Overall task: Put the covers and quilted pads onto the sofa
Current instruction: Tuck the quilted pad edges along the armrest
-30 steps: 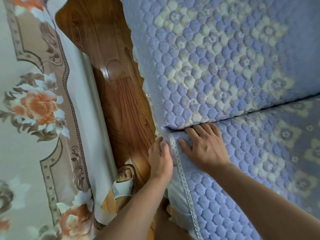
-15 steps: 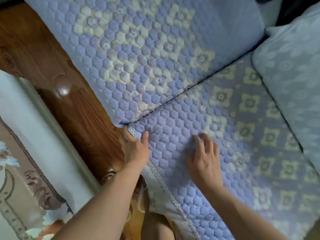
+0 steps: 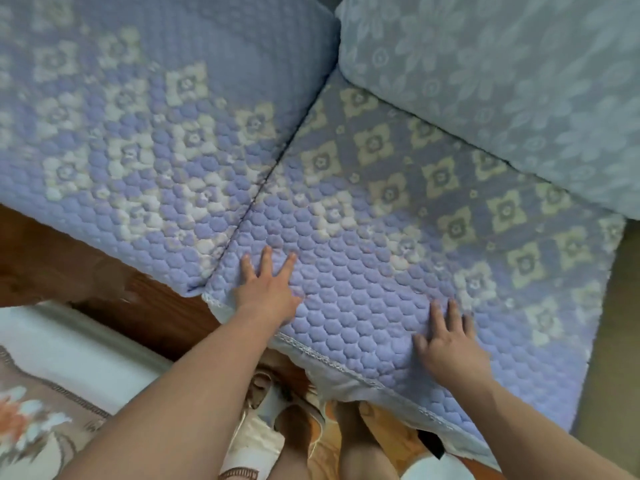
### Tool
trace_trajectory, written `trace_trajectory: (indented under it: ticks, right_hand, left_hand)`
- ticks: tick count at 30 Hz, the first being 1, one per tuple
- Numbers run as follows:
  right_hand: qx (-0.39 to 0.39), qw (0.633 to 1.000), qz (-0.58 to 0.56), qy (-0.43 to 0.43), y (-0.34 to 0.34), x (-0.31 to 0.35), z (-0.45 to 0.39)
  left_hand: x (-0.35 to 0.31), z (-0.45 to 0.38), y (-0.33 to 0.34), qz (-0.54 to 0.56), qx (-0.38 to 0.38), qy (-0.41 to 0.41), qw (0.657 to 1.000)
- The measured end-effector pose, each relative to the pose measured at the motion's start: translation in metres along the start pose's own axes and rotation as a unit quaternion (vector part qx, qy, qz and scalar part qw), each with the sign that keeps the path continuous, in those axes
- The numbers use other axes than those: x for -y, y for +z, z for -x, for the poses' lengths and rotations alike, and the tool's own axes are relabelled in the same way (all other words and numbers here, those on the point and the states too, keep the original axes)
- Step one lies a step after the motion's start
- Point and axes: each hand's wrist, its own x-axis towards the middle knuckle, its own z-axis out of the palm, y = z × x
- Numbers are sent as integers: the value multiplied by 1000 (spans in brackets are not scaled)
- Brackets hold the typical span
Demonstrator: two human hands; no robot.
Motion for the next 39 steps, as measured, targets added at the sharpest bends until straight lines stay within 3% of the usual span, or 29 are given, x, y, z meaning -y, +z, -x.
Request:
trace_trajectory:
  ticks: [3,5,7,9,10,12,15,17,22,25,27,29,32,35,39]
  right_hand:
    - [-28,998,-24,58,-29,30,-2]
    - [-137,985,-96,-49,-55,62,-14]
    - [-199,955,-50,-214,-66,78,-34]
    - [-110,962,2,-248,-68,72,-54]
    - [-48,975,21,-216,-67,67,-59]
    - [-21,988,28,-153,-68,71,-57]
    - [-4,997,5,-78,-107,129,-43]
    - [-36,994,-28,-99,-135,176,-41]
    - [-145,949,-117,-254,-165,317,-49]
    - [-256,914,-137,-283,-163,428,-54]
    - [-283,891,-176,-310,-160,506,-54]
    - [-280,885,-135,-345,-160,562,-65]
    - [-300,901,-62,-307,-175,546,-120]
    - [-302,936,-81,-159,-191,476,-153]
    - [-294,943,-156,-6,-159,394,-131]
  left_hand:
    - [-19,6,-7,-69,-72,9,995]
    - [-30,10,4,-85,-64,57,993]
    - [-29,9,12,-89,-15,85,992]
    - [-21,2,-3,-63,45,98,992]
    - [-17,-3,-18,-51,74,111,990]
    - [-4,-8,-52,9,87,134,987]
    - [29,-13,-89,109,-56,112,986]
    - [64,-24,-109,78,-141,72,984]
    - [176,-96,-166,10,-216,-7,976]
    - [242,-156,-208,-38,-303,17,952]
    - [280,-188,-223,-63,-299,56,950]
    - [300,-203,-223,-95,-289,100,947]
    - [309,-213,-214,-108,-319,120,934]
    - [304,-206,-217,-110,-301,99,942]
    - [286,-194,-231,-74,-275,69,956]
